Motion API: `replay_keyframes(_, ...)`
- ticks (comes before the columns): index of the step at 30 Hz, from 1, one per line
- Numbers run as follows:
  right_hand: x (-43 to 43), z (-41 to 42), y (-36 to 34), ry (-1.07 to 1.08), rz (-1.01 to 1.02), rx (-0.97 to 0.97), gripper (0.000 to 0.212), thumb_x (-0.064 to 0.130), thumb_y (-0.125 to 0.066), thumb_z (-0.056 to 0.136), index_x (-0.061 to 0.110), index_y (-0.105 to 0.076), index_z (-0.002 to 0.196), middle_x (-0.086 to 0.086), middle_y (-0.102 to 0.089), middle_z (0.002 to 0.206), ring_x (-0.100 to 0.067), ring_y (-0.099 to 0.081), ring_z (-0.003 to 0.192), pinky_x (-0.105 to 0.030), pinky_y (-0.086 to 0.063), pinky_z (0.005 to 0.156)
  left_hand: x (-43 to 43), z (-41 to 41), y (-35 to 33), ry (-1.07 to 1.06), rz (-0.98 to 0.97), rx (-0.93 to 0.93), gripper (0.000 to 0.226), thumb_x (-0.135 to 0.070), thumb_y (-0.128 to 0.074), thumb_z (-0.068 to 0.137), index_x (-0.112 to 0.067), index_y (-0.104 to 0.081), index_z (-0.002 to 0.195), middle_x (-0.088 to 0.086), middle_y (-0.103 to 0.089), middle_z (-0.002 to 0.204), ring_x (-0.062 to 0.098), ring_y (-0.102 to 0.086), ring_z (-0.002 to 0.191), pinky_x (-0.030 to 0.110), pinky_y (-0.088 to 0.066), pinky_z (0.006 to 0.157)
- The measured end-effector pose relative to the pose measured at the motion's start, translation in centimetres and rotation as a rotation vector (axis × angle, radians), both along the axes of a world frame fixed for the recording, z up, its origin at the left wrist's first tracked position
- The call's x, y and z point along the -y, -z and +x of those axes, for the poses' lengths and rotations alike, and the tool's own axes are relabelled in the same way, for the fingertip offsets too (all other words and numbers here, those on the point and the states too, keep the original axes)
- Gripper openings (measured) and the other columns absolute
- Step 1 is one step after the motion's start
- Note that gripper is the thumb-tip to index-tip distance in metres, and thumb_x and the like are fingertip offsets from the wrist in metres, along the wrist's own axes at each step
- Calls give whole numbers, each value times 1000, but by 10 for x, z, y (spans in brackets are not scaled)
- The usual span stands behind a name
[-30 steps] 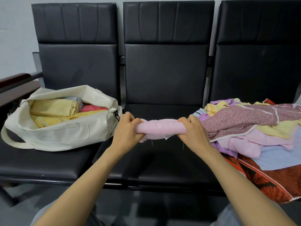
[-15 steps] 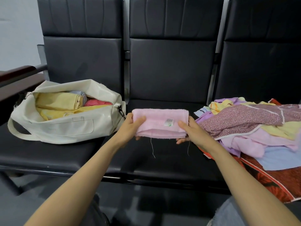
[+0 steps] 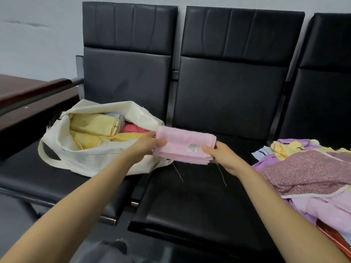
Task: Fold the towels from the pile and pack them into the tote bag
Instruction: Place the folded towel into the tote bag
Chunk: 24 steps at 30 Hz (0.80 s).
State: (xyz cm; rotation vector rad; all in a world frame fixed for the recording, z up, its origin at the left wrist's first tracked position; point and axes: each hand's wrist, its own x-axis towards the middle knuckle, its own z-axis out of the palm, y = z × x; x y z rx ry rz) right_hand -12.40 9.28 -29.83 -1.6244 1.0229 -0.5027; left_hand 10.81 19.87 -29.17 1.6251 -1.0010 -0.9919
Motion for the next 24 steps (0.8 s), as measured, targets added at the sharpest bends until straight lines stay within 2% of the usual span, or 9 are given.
replay_keyframes(3, 9, 73, -21, -48, -56, 41, 31, 25, -59, 94, 19, -54, 125, 2, -64, 116, -14, -63, 102, -34, -53, 90, -6, 68, -19, -125, -20, 124, 35, -14, -62, 89, -8, -56, 123, 9, -63, 118, 27, -60, 110, 41, -51, 91)
replay_keyframes(7, 9, 173, -24, -128, -66, 56, 39, 27, -59, 94, 10, -53, 128, -5, -63, 119, -21, -63, 104, -39, -55, 89, -20, 147, -28, -258, -38, 237, 46, -17, -66, 79, -4, -56, 123, 11, -64, 116, 27, -61, 107, 34, -50, 84)
replay_keyframes(11, -5, 257, -17, -208, -26, 73, 37, 22, -59, 90, 5, -55, 124, -11, -65, 114, -26, -65, 100, -44, -55, 89, -27, 205, -25, -505, 174, 671, 35, -11, -58, 90, 4, -49, 119, 19, -59, 114, 34, -56, 108, 36, -43, 86)
replay_keyframes(13, -14, 291, -9, -222, 15, 40, 37, 21, -58, 89, 5, -54, 122, -12, -64, 114, -27, -64, 100, -44, -55, 90, -31, 228, -21, -508, 248, 856, 34, -12, -55, 90, 6, -49, 118, 21, -60, 113, 36, -58, 107, 37, -43, 85)
replay_keyframes(15, -24, 312, -4, -222, 39, 6, 46, 24, -61, 83, 7, -51, 124, -14, -62, 118, -30, -62, 103, -46, -53, 92, -35, 246, -12, -467, 277, 993, 31, -12, -51, 90, 6, -51, 115, 22, -62, 111, 36, -60, 104, 38, -46, 86)
replay_keyframes(17, -31, 327, 2, -200, 59, 20, 59, 20, -63, 81, 6, -39, 133, -15, -58, 124, -30, -59, 107, -46, -52, 93, -38, 254, -5, -454, 323, 1043, 28, -8, -47, 92, 7, -50, 115, 21, -60, 115, 35, -59, 107, 35, -43, 86)
replay_keyframes(19, -36, 336, 8, -177, 88, 30, 70, 11, -64, 85, 4, -20, 139, -14, -52, 124, -27, -57, 108, -40, -52, 91, -42, 257, 0, -423, 387, 1091, 26, -4, -40, 95, 7, -49, 117, 18, -57, 120, 32, -57, 110, 31, -40, 85)
replay_keyframes(21, -41, 342, 14, -189, 50, -5, 73, 10, -64, 86, 5, -15, 140, -13, -50, 122, -26, -56, 106, -36, -51, 84, -50, 265, 3, -389, 446, 1163, 26, -5, -35, 98, 4, -48, 118, 15, -55, 121, 32, -58, 108, 32, -43, 86)
replay_keyframes(24, -53, 355, 19, -204, -15, 1, 93, 11, -68, 83, 9, -4, 149, -13, -39, 144, -27, -48, 125, -37, -46, 100, -61, 278, 2, -402, 473, 1180, 25, -7, -36, 98, 2, -47, 118, 14, -57, 116, 32, -60, 100, 39, -48, 81)
